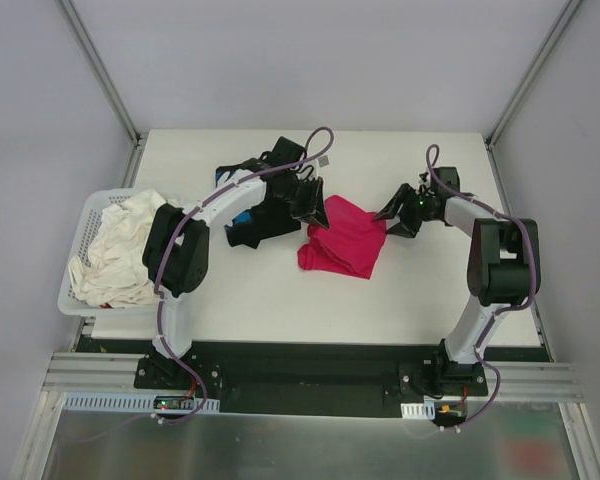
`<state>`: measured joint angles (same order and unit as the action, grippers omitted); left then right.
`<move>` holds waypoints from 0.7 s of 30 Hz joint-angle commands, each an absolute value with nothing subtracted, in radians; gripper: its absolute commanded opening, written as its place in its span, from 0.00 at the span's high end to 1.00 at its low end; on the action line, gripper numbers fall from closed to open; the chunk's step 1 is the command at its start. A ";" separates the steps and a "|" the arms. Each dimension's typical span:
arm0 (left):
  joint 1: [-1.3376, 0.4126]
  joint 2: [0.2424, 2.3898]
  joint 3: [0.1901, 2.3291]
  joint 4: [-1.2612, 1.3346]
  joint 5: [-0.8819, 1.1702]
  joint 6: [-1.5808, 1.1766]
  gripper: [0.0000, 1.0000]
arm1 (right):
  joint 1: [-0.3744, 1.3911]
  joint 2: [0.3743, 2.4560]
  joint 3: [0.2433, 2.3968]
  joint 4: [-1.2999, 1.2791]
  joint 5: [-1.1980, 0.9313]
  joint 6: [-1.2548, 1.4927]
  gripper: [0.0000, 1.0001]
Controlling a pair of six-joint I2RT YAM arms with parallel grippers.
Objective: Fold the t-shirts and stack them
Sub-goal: Put the neatly folded tshirt into the corner of the board with both arms
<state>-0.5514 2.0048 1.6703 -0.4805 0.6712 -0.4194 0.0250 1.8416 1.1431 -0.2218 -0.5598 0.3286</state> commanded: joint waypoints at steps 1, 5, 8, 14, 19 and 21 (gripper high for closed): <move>-0.571 1.934 1.652 -0.488 0.669 -0.433 1.00 | 0.029 1.835 1.189 -0.229 -0.552 0.321 0.38; -0.581 1.887 1.603 -0.489 0.654 -0.426 1.00 | 0.029 1.833 1.187 -0.241 -0.545 0.304 0.38; -0.583 1.855 1.560 -0.488 0.641 -0.422 1.00 | 0.029 1.832 1.183 -0.242 -0.540 0.304 0.38; -0.595 1.815 1.421 -0.444 0.588 -0.396 1.00 | 0.031 1.810 1.183 -0.235 -0.525 0.304 0.38; -0.610 1.827 1.290 -0.347 0.578 -0.383 1.00 | 0.029 1.755 1.163 -0.241 -0.540 0.305 0.38; -0.617 1.844 1.247 -0.307 0.580 -0.382 1.00 | 0.028 1.721 1.155 -0.242 -0.543 0.304 0.38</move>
<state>-0.5968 1.8458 1.3132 -0.3904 0.5888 -0.4042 0.0250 1.8290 1.1553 -0.2390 -0.5354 0.3206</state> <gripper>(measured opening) 0.010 0.622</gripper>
